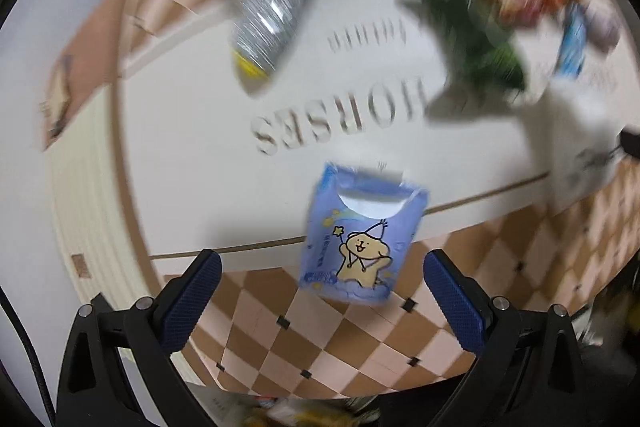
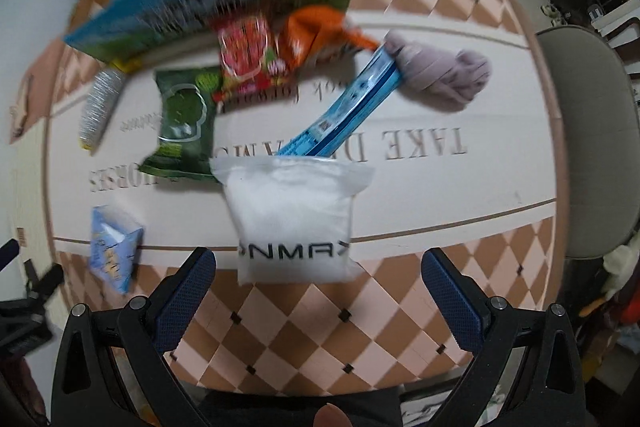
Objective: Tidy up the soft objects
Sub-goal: 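Move left tool to the blue cartoon packet while right tool reaches the white ONMAX bag, then grasp and lift the blue packet with left tool while right tool lifts the ONMAX bag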
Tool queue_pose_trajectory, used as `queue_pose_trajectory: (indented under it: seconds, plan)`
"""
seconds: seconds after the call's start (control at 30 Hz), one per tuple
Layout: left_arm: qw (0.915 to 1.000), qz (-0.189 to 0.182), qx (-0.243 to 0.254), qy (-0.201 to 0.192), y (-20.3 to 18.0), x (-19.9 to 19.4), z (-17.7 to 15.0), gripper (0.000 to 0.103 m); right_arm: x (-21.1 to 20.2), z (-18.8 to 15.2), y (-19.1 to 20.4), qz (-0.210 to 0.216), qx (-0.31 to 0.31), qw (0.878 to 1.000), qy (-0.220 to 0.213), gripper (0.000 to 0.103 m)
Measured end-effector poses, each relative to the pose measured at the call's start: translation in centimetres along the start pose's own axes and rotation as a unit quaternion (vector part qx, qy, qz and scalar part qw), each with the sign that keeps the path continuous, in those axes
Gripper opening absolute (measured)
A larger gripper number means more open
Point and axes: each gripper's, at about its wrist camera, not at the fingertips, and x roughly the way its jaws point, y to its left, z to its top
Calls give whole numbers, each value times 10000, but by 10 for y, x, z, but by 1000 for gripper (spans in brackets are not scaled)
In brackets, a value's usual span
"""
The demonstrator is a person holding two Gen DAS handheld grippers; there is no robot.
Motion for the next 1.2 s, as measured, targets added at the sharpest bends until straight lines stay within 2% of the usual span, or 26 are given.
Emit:
queue_pose_trajectory:
  seconds: [0.1,0.2,0.27,0.33,0.37,0.43,0.47,0.53,0.57,0.7,0.83,0.97,1.1,1.13,1.2]
  plan:
    - [9991,-10,176,392,-6,36,4,103,22,5,11,-96,-25,9996,259,103]
    - [9979,-264,82,582,-8,53,4,102,40,11,17,-162,-25,9988,458,103]
    - [9972,-444,-52,595,-8,55,2,91,50,14,20,-262,-33,9982,537,103]
    - [9960,-577,-173,663,-8,56,-2,61,59,16,21,-276,-13,9975,645,103]
    - [9951,-680,-271,664,-8,56,-4,57,64,17,22,-273,1,9971,715,103]
    - [9946,-732,-400,624,-7,53,-9,42,72,17,22,-299,24,9959,853,103]
    - [9938,-786,-485,612,-6,51,-13,40,76,16,20,-279,61,9955,907,103]
    - [9921,-920,-631,579,-2,44,-19,34,84,12,16,-164,159,9944,1029,95]
    - [9914,-966,-693,546,0,40,-23,33,86,10,15,-178,176,9940,1068,84]
    - [9893,-1098,-895,343,5,4,-41,27,83,-3,4,-42,274,9949,967,72]
    - [9862,-1285,-1045,-30,16,-46,-47,25,63,-17,0,175,273,9965,770,69]
    - [9785,-1607,-1144,-597,26,-119,-41,25,19,-22,-2,625,154,9966,513,69]
    - [9720,-1767,-1033,-1158,31,-182,11,25,-43,2,0,1027,-30,9947,69,69]
    - [9724,-1727,-978,-1230,30,-184,29,25,-59,12,1,1103,-81,9939,-34,69]
    - [9793,-1461,-653,-1243,24,-191,55,27,-93,39,2,1225,-219,9918,-301,69]
